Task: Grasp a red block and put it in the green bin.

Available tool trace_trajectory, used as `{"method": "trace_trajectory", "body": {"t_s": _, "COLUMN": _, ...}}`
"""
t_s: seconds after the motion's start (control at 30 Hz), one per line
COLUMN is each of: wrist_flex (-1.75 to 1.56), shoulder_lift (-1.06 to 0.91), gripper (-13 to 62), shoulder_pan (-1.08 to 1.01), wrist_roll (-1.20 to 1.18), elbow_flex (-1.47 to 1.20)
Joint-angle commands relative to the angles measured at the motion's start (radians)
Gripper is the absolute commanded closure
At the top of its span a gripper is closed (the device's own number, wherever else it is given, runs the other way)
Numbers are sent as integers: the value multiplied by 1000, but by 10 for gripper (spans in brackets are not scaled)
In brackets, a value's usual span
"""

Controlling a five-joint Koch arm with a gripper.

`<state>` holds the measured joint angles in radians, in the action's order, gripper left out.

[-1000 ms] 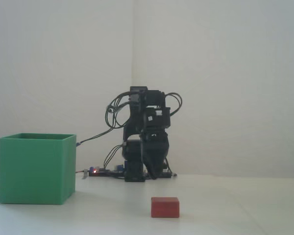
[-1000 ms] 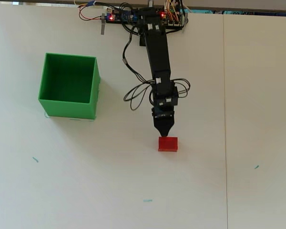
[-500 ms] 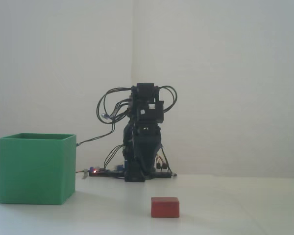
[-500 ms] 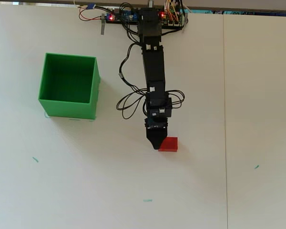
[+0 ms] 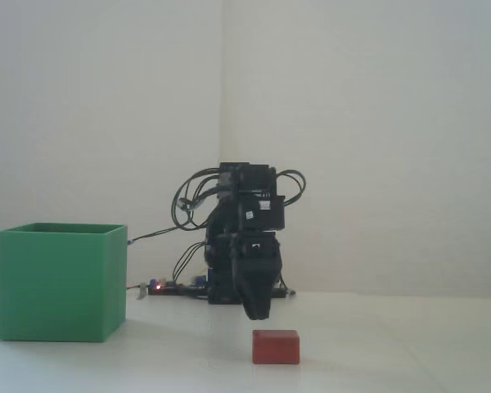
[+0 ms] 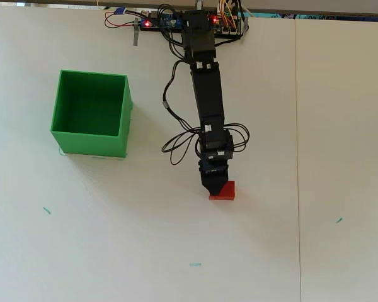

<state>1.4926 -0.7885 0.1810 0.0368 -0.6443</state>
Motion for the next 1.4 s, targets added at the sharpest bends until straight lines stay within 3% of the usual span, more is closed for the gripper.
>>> {"method": "trace_trajectory", "body": {"t_s": 0.0, "wrist_flex": -23, "shoulder_lift": -3, "gripper": 145, "shoulder_pan": 11, "wrist_roll": -5, "elbow_flex": 23}}
{"method": "trace_trajectory", "body": {"t_s": 0.27, "wrist_flex": 0, "shoulder_lift": 23, "gripper": 142, "shoulder_pan": -40, "wrist_roll": -44, "elbow_flex": 60}}
{"method": "trace_trajectory", "body": {"t_s": 0.43, "wrist_flex": 20, "shoulder_lift": 123, "gripper": 142, "shoulder_pan": -34, "wrist_roll": -48, "elbow_flex": 218}}
{"method": "trace_trajectory", "body": {"t_s": 0.77, "wrist_flex": 34, "shoulder_lift": 135, "gripper": 142, "shoulder_pan": 75, "wrist_roll": -63, "elbow_flex": 219}}
{"method": "trace_trajectory", "body": {"t_s": 1.37, "wrist_flex": 34, "shoulder_lift": 192, "gripper": 145, "shoulder_pan": 80, "wrist_roll": -61, "elbow_flex": 212}}
